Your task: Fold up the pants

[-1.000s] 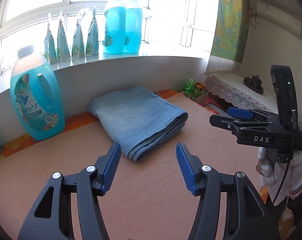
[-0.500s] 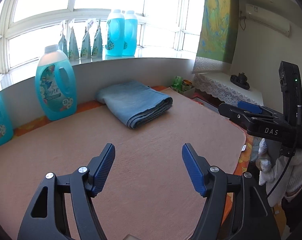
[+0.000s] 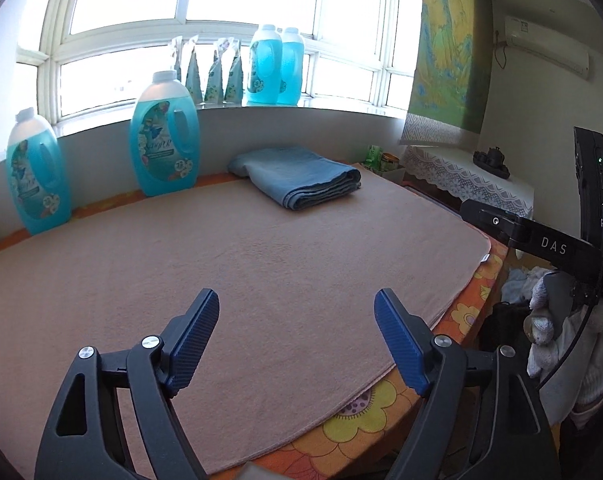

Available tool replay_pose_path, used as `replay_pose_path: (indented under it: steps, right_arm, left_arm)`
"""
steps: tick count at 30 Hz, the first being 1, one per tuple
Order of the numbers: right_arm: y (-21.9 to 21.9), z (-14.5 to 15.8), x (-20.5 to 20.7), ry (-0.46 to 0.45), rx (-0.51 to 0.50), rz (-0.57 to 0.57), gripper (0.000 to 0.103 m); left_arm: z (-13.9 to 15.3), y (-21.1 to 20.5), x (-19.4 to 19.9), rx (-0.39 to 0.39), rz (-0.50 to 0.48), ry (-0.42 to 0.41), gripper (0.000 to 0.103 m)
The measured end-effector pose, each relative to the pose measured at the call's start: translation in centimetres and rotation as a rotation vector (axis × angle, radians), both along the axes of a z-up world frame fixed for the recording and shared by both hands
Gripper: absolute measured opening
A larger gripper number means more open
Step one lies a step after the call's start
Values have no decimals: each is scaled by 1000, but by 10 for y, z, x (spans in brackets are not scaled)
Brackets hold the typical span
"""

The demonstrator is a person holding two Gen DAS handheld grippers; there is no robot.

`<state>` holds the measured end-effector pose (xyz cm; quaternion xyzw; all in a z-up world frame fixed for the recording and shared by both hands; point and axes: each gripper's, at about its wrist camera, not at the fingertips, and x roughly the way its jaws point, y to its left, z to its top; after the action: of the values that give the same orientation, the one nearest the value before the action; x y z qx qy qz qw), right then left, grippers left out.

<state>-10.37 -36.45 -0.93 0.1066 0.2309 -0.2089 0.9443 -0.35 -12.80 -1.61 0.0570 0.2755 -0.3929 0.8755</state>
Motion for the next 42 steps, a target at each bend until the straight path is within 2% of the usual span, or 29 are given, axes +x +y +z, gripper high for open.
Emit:
replay_pose_path:
  steps: [6,14,23,42]
  right_arm:
    - [10,-2,-15,2,-35,-40,103]
    - [8,8,-16,-20,-53,-48,103]
    - [11,10,-14,-21,-57,-38,103]
    - [15,10,-10,-18,-48,-36,103]
  left_arm:
    - [-3,9,-6,37,69,-15,80]
    - [6,15,-13,25,93,-42,80]
    - [5,25,-8,24,132,-25,80]
    - [6,24,-6,32,137,-38,81]
